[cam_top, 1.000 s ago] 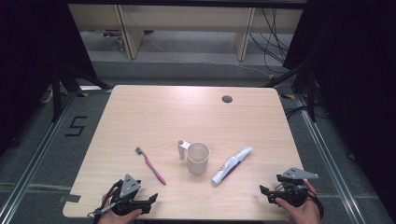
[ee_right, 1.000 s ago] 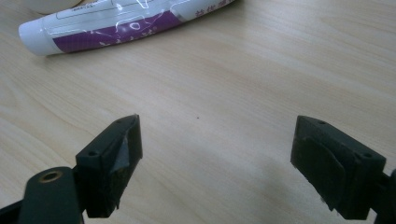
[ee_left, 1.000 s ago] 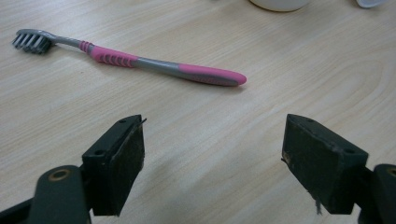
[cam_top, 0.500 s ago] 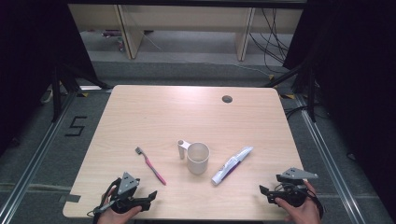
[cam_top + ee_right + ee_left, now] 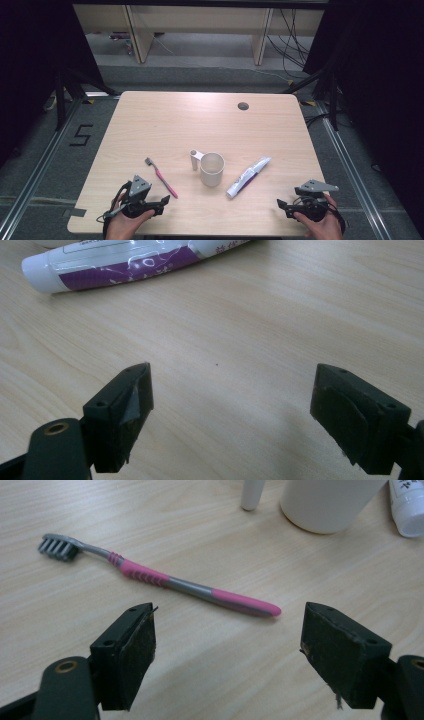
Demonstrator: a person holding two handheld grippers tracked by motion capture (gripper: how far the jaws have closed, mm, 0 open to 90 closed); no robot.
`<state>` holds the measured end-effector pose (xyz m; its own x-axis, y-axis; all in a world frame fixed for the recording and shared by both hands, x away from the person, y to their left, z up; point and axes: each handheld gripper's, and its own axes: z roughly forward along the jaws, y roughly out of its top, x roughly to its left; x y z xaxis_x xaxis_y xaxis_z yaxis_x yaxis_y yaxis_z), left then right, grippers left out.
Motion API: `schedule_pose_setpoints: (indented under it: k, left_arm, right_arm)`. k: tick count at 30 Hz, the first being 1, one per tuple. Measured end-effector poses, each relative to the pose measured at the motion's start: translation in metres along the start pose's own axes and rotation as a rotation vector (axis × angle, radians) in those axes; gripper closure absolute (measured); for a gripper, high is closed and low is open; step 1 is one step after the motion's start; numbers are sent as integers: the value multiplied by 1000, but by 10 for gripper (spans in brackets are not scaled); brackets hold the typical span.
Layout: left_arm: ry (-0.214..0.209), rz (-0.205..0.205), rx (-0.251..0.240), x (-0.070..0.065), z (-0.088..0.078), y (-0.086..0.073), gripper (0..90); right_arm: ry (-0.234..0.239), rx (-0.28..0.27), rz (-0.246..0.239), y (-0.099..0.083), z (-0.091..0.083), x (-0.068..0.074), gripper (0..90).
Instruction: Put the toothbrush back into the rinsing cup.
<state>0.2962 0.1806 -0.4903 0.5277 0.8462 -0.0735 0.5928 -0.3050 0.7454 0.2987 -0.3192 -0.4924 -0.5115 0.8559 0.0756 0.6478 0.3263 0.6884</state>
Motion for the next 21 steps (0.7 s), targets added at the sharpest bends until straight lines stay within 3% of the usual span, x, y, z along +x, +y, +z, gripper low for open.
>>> schedule_pose_setpoints:
  k: [6, 7, 10, 16, 19, 21]
  left_arm:
    - [5, -15, 19, 0, 6, 15, 228]
    - [5, 4, 40, 0, 6, 18, 230]
    - [10, 4, 55, 0, 9, 25, 243]
    - [29, 5, 101, 8, 21, 36, 276]
    - [48, 11, 127, 12, 26, 39, 289]
    - [48, 6, 141, 15, 30, 41, 294]
  right_arm:
    - [19, -16, -35, 0, 2, -2, 179]
    - [19, -16, -35, 0, 2, -2, 179]
    - [7, 3, -8, 0, 0, 0, 181]
    - [14, -5, -19, 0, 1, 0, 183]
    - [20, 4, 3, 0, 1, 1, 184]
    - [24, -7, -13, 0, 2, 0, 185]
